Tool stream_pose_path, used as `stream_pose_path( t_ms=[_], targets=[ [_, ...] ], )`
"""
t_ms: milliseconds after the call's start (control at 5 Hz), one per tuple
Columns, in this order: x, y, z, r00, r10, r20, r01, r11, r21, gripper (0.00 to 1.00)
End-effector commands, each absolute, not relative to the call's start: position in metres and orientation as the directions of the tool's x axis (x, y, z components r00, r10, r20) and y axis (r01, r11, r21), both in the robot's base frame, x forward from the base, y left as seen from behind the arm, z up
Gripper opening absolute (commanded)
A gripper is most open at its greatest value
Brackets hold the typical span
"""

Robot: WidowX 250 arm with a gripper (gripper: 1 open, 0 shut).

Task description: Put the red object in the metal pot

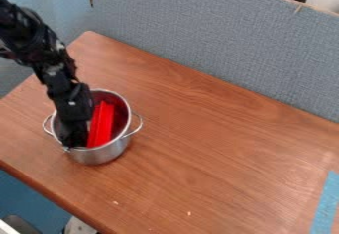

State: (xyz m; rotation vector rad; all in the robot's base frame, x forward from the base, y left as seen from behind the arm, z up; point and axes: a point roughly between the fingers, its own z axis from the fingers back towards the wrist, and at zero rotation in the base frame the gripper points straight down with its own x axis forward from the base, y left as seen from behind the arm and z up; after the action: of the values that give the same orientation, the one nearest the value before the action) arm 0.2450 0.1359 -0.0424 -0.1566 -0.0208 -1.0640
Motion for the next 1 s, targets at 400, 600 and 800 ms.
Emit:
stream_pose_path(
  t_ms=[400,600,800],
  targets=[
    [0.234,0.062,-0.006,0.498,-0.862,0.098,0.866,0.49,-0.099,0.0],
    [0.227,0.037,0.01,0.521,-0.848,0.095,0.852,0.513,-0.102,0.0],
    [0.228,0.056,0.0,0.528,-0.845,0.088,0.848,0.518,-0.113,0.0]
  ],
)
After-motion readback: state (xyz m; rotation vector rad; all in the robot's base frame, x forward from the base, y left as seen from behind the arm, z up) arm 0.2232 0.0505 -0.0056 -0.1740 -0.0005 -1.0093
